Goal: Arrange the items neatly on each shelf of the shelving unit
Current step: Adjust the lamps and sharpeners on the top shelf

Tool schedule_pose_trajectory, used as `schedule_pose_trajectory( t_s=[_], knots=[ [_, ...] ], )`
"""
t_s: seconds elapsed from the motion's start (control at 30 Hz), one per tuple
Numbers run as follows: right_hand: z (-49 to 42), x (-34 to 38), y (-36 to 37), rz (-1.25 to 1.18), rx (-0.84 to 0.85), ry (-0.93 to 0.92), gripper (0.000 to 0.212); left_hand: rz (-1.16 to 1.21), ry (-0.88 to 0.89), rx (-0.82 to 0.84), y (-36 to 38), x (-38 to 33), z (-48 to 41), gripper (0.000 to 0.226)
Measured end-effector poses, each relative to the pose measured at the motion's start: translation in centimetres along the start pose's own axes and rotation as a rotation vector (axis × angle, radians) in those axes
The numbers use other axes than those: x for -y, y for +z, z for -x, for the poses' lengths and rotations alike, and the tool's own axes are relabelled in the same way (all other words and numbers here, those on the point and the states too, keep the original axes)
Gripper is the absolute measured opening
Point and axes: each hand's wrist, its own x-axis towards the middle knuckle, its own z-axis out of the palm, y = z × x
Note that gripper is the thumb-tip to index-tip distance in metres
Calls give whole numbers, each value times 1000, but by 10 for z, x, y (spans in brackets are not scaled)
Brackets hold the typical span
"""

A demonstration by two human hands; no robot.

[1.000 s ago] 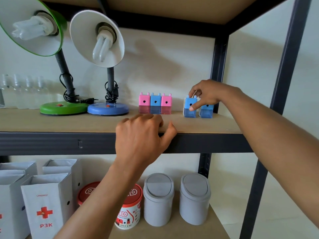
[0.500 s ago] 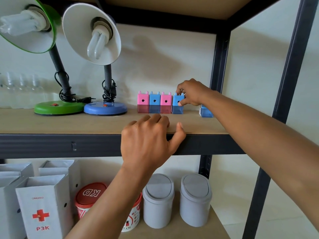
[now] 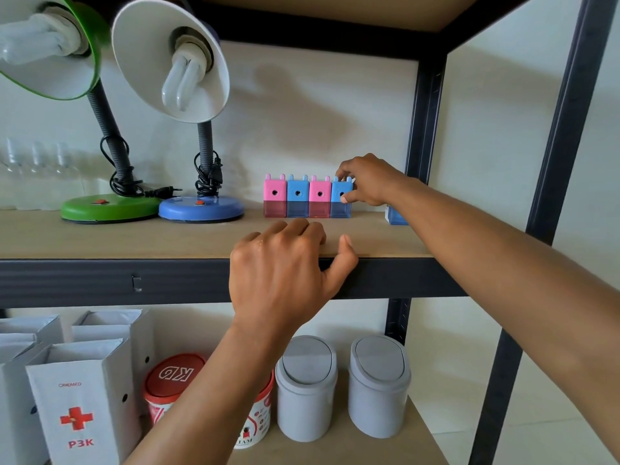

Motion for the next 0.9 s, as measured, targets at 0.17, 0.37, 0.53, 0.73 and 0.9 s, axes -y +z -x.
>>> schedule_pose_trajectory(
  t_s=[0.17, 0.37, 0.53, 0.73, 0.9],
  knots=[
    [23, -14, -22, -100, 15, 56, 70, -2, -15, 36, -4, -4, -2, 50],
    [53, -56, -52, -59, 80, 188, 77, 44, 9, 82, -4, -32, -7, 51],
    [58, -69, -43, -3, 141, 223, 69, 40, 61, 114, 13, -60, -10, 59],
    [39, -58, -30, 39, 122, 162, 64, 35, 118, 6, 22, -54, -1, 59],
    [18, -42, -19, 50, 123, 110, 64, 18, 140, -48, 25, -53, -1, 57]
  ],
)
